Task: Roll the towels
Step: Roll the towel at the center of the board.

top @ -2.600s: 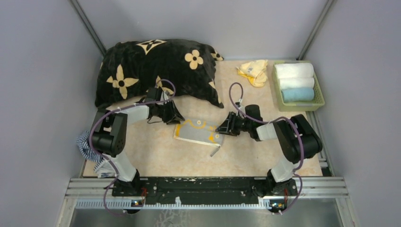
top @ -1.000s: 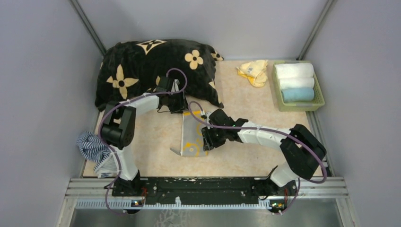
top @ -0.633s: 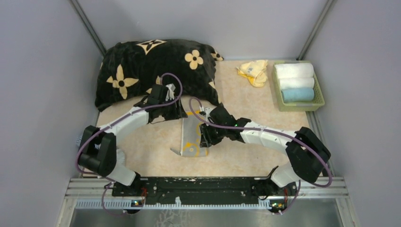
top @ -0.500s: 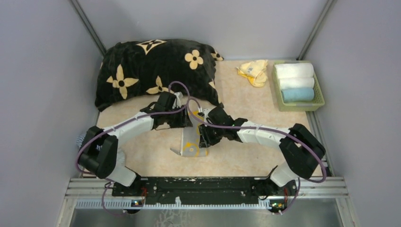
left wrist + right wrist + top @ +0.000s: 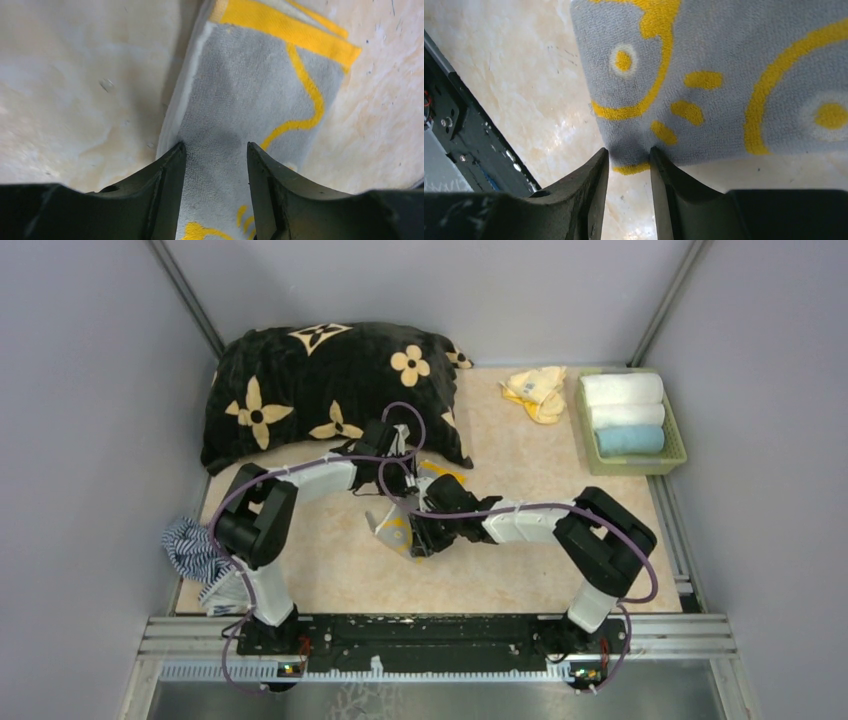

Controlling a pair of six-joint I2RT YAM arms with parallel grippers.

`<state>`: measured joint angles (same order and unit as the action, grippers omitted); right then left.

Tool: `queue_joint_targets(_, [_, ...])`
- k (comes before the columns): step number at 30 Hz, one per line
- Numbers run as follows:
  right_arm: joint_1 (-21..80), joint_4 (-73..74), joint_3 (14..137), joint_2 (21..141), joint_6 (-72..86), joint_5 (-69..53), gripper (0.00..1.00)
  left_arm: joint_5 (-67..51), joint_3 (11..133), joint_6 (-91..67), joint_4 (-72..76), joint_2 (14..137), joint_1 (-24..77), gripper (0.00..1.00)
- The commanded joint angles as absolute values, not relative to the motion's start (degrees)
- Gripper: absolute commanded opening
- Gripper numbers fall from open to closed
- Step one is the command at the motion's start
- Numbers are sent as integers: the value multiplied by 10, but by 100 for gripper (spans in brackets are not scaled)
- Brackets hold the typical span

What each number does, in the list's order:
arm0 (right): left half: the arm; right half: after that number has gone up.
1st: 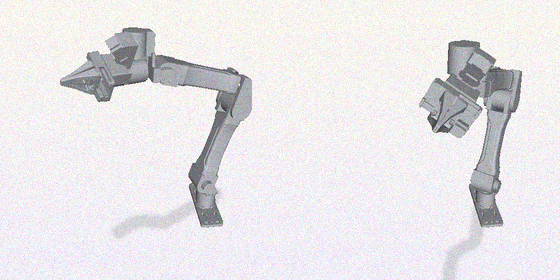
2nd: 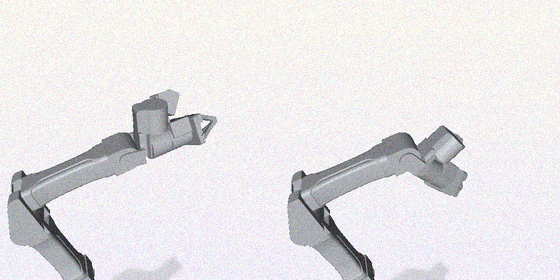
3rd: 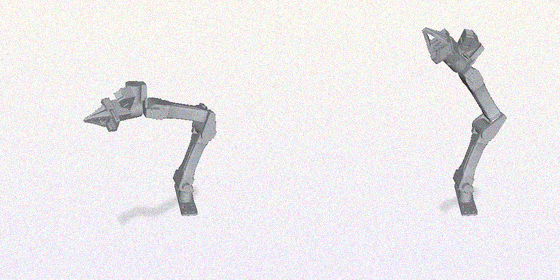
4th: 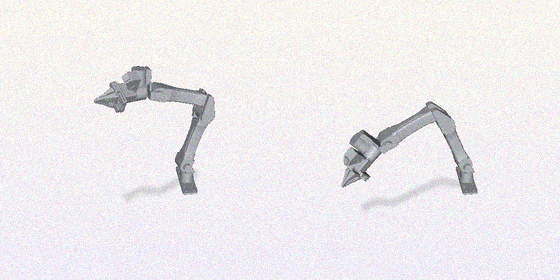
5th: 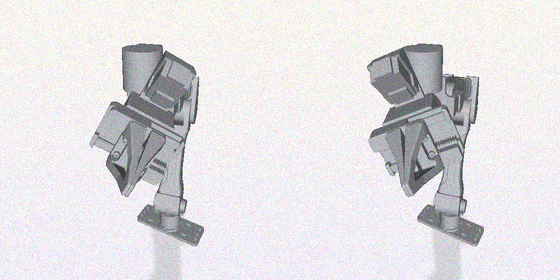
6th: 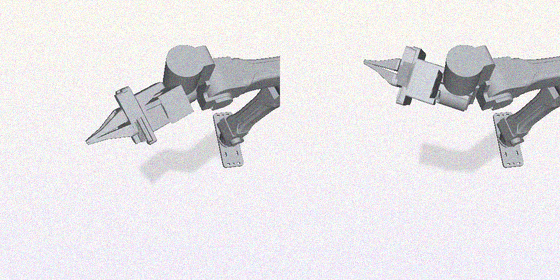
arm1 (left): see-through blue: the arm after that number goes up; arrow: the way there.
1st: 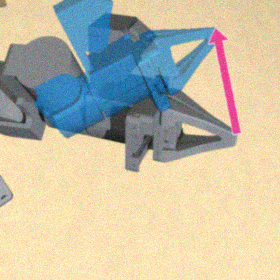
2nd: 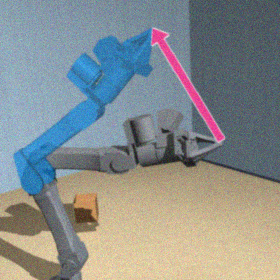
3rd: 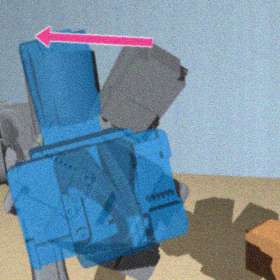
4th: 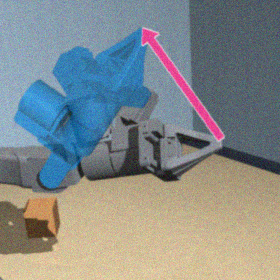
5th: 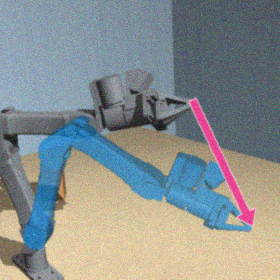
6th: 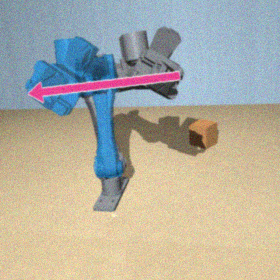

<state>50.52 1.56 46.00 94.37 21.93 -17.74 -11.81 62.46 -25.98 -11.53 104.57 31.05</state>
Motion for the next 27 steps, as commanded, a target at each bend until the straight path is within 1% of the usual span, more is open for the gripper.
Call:
queue_joint_targets(1, [528,24,518,964,186,-149,37,-70,661,-213,-134,1061,283,55])
queue_joint_targets(4, [536,59,538,952,159,-104,38,-76,646,-226,-144,1021,267,57])
queue_joint_targets(6, [545,80,548,924,141,-71,39,-82,623,-244,-151,988,256,58])
queue_joint_targets(11, [592,126,585,927,84,19,40,-102,546,-303,-162,893,230,60])
queue_joint_targets(19, [634,160,640,993,24,56,40,-96,434,-386,-212,752,185,63])
queue_joint_targets(23, [649,173,649,1016,16,68,40,-100,378,-415,-221,711,166,63])
queue_joint_targets(27, [653,178,639,1031,16,85,40,-105,351,-434,-230,694,162,63])
